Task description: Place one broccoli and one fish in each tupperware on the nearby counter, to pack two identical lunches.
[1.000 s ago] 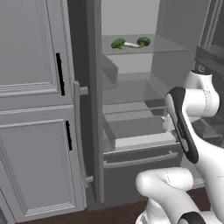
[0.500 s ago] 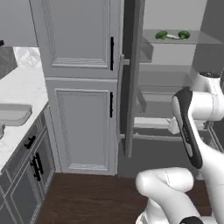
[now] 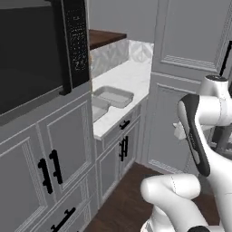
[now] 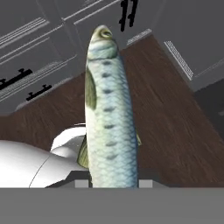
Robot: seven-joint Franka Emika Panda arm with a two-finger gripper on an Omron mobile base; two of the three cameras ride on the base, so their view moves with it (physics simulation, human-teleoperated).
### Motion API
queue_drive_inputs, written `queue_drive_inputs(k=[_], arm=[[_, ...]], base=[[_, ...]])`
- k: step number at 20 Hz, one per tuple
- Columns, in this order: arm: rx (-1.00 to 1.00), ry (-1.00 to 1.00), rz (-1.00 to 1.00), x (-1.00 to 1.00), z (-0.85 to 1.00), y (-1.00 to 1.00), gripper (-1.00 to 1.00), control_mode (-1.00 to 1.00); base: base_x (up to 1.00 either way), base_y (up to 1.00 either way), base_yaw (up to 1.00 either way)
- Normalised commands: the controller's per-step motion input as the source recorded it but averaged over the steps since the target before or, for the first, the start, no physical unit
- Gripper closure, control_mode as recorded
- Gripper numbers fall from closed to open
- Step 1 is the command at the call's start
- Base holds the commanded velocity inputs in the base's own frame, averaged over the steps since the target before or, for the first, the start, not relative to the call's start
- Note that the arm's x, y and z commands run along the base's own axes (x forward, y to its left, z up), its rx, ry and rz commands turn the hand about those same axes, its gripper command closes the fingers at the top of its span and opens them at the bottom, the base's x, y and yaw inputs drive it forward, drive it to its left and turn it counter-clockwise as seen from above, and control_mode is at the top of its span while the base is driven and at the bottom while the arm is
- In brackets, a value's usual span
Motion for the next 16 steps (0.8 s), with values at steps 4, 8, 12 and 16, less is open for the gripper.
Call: queue_drive_inputs(k=[4,8,12,16], arm=[[0.00,0.00,0.00,0.00,0.00,0.00,1.00,1.00],[0.00,0.00,0.00,0.00,0.00,0.00,1.00,1.00],[0.00,0.00,0.00,0.00,0.00,0.00,1.00,1.00],[0.00,0.00,0.00,0.00,0.00,0.00,1.00,1.00]], base=[[0.97,0.40,0.52],[1.00,-0.05,0.27],[0.65,-0.52,0.20],[0.79,-0.17,0.25]])
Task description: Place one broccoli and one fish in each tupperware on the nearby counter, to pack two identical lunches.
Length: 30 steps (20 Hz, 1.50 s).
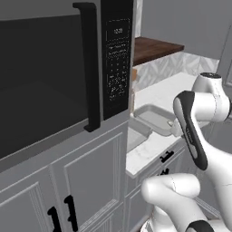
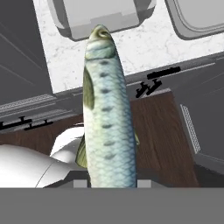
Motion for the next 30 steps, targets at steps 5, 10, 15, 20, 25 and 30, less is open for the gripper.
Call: queue_drive_inputs(k=[5,10,15,20,25,30], arm=[[0.00,0.00,0.00,0.00,0.00,0.00,1.00,1.00],[0.01,0.00,0.36,0.69,-0.07,0.00,1.00,-1.00],[0.01,0.01,0.65,1.00,-0.25,0.00,1.00,-1.00],[0.00,-0.05,0.47,1.00,-0.24,0.15,1.00,-1.00],[0.13,-0.22,0.17,0.70,-0.04,0.02,1.00,-1.00],[0.02,-0.06,0.00,0.47,-0.02,0.23,1.00,-1.00]], base=[[0.40,0.00,0.15],[0.08,0.00,0.04],[0.00,0.00,0.00],[0.00,0.00,0.00],[0.00,0.00,0.00],[0.00,0.00,0.00]])
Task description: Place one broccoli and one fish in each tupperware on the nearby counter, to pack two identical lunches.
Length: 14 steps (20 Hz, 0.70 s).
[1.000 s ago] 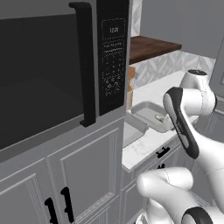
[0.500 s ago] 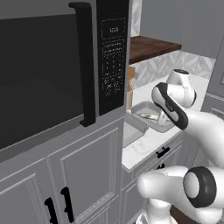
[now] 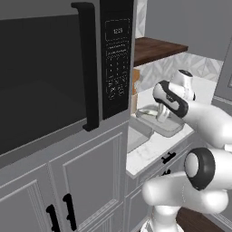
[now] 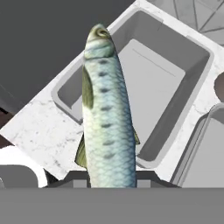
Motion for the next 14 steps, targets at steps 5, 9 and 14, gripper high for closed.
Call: queue_drive_inputs(k=[5,9,14], arm=[[0.00,0.01,0.03,0.59,-0.38,0.47,1.00,-1.00],[0.00,0.00,0.11,0.60,-0.44,0.52,1.00,-1.00],[0.00,0.07,0.07,0.32,-0.30,0.31,1.00,-1.00]], base=[[0.00,0.00,0.00],[0.00,0.00,0.00],[0.00,0.00,0.00]])
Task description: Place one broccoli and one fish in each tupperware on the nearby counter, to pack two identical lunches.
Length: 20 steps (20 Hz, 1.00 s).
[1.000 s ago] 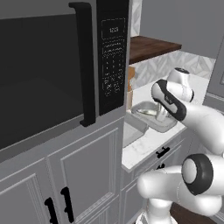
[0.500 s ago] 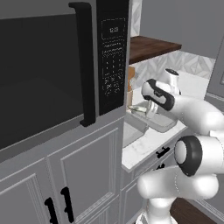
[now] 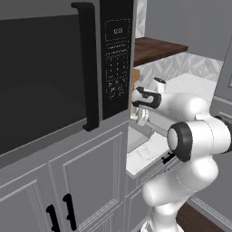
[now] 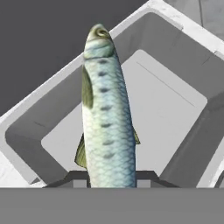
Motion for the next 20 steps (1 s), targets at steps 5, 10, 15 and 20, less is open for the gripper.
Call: queue_drive_inputs(k=[5,10,15,20], arm=[[0.00,0.08,0.03,0.15,-0.52,0.29,1.00,-1.00],[0.00,0.00,0.03,0.00,-0.43,0.15,1.00,-1.00],[0.00,0.00,0.02,0.02,-0.25,0.03,1.00,-1.00],[0.00,0.00,0.00,0.00,0.00,0.00,-1.00,-1.00]], base=[[0.00,0.00,0.00],[0.00,0.00,0.00],[0.00,0.00,0.00],[0.00,0.00,0.00]])
